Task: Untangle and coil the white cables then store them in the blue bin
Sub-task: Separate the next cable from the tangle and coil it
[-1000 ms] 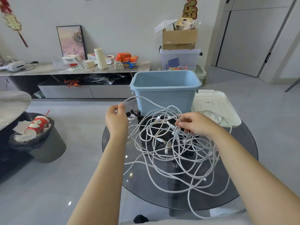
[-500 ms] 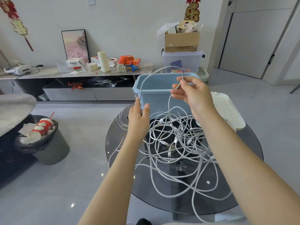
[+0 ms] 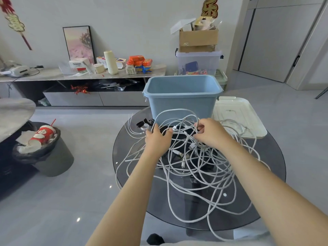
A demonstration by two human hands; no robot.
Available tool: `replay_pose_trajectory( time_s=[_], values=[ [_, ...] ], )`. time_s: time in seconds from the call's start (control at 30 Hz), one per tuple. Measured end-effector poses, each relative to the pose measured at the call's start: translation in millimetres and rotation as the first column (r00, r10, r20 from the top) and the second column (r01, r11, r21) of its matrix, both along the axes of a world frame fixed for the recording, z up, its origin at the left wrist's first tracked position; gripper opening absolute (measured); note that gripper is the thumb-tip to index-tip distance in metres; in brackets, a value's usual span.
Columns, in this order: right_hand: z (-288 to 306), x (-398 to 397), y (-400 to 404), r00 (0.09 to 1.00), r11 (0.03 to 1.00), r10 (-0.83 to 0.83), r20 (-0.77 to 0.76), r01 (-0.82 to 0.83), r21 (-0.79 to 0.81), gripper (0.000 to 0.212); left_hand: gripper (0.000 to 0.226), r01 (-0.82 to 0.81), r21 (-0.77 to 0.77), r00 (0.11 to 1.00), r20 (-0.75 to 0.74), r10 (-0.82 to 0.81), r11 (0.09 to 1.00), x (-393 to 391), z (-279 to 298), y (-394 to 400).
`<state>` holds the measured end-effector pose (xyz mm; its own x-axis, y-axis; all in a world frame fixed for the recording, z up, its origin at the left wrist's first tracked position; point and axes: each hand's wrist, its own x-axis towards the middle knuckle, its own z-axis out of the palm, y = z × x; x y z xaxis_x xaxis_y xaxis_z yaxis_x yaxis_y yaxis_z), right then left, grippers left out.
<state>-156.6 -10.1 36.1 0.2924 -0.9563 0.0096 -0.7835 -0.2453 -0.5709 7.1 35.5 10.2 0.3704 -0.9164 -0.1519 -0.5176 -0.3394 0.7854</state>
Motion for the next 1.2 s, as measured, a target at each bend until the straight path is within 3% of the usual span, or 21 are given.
replay_pose_trajectory(
  time_s=[0.1,0.17,0.23,0.3,0.4,0.47,0.57,0.67,0.77,0.83,0.97,1.03,1.1,1.2],
  values=[
    [1.0,-5.2,6.3,0.996,0.995,-0.012,-0.094,0.002,-0.101,0.049,0.065,-0.001,0.019,0.999,0.037,0.000,1.000,-2.3,-2.7,-1.5],
    [3.6,-8.2,8.8,0.968,0.983,-0.046,-0.247,-0.001,-0.186,0.048,0.062,0.013,0.008,1.000,0.026,-0.013,1.000,-4.2,-1.3,-1.5],
    [5.6,-8.9,10.8,0.889,0.987,-0.059,-0.455,-0.018,-0.162,0.042,0.060,0.023,0.008,1.000,0.018,-0.023,1.000,-6.8,1.2,0.0],
    [4.6,-9.2,12.7,0.861,0.998,-0.054,-0.506,0.026,-0.063,0.048,0.057,0.042,-0.004,0.999,0.028,-0.042,0.999,-9.4,3.1,1.3],
    [3.3,-12.6,12.7,0.940,0.990,-0.053,-0.337,0.093,0.104,0.045,0.055,0.078,-0.027,0.997,0.028,-0.077,0.997,-11.2,3.0,1.5],
    [6.9,-18.1,11.9,0.970,0.984,-0.096,-0.224,0.127,0.128,0.041,0.052,0.088,-0.026,0.996,0.036,-0.087,0.996,-13.1,4.7,2.4],
    [13.3,-25.5,14.5,0.976,0.977,-0.204,-0.081,0.208,0.048,0.037,0.038,0.115,-0.053,0.993,0.041,-0.113,0.992,-16.3,8.0,3.2],
    [20.2,-28.0,20.5,0.955,0.949,-0.295,0.023,0.295,-0.111,0.022,0.029,0.166,-0.173,0.986,0.009,-0.167,0.971,-28.0,13.1,4.7],
    [27.7,-27.3,28.1,0.959,0.939,-0.284,0.000,0.278,-0.205,0.017,0.028,0.252,-0.406,0.967,0.062,-0.249,0.878,-42.4,16.9,6.6],
    [31.3,-31.3,31.1,0.960,0.935,-0.279,0.004,0.272,-0.227,0.016,0.030,0.360,-0.471,0.928,0.092,-0.361,0.805,-50.3,16.1,5.9],
    [39.6,-46.2,31.6,0.962,0.969,-0.131,0.241,0.175,-0.174,0.015,0.026,0.460,-0.431,0.847,-0.049,-0.529,0.776,-59.3,27.2,11.1],
    [38.2,-51.3,30.4,0.944,0.988,-0.023,0.330,0.072,-0.138,0.013,0.018,0.431,-0.435,0.854,-0.085,-0.513,0.791,-55.2,33.3,11.2],
    [33.6,-50.2,30.0,0.915,0.998,0.049,0.401,-0.030,-0.052,0.008,0.019,0.435,-0.371,0.878,-0.028,-0.478,0.820,-48.2,39.0,10.6],
    [29.4,-41.2,30.2,0.819,0.966,0.024,0.574,-0.166,0.197,0.018,0.033,0.384,-0.255,0.903,-0.098,-0.419,0.887,-36.1,42.1,10.2]
  ],
)
